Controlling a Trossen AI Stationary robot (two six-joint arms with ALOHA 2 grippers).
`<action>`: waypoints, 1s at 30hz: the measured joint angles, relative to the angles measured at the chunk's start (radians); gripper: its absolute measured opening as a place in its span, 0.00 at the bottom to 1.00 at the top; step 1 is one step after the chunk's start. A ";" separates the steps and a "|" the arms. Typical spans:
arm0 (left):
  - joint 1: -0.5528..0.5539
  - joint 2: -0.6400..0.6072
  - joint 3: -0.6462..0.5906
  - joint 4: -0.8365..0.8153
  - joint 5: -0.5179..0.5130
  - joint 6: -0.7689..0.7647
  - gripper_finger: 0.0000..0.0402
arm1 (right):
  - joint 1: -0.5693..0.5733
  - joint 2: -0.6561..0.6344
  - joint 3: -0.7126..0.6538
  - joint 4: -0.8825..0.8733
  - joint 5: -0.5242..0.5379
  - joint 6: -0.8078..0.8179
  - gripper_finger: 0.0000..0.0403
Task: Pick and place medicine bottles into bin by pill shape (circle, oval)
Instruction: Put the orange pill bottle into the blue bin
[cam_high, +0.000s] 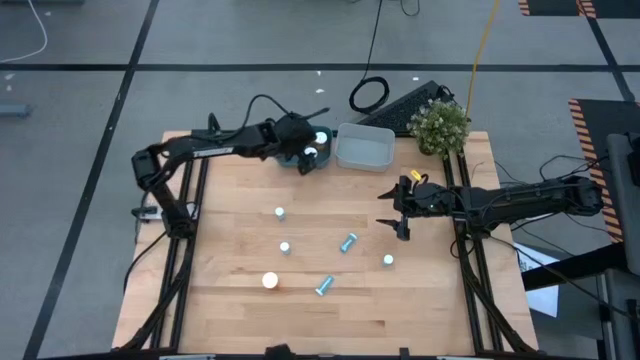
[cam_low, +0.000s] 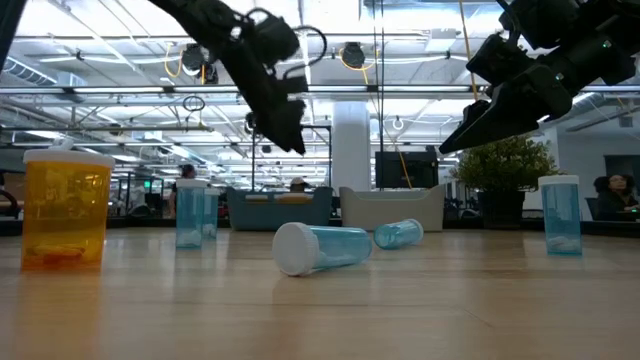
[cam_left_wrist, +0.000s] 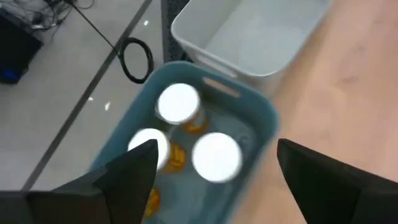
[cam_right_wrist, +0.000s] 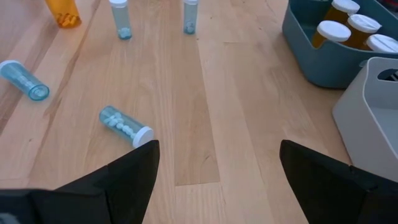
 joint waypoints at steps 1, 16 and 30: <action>-0.014 -0.019 0.000 -0.017 0.000 -0.011 0.83 | 0.000 0.000 0.000 0.000 0.000 0.000 0.81; -0.459 -0.169 -0.002 -0.485 -0.027 -0.264 0.83 | 0.000 0.000 0.000 0.002 -0.001 0.023 0.81; -0.940 -0.164 -0.007 -0.544 -0.023 -0.576 0.83 | 0.000 0.000 0.000 0.032 0.001 -0.002 0.81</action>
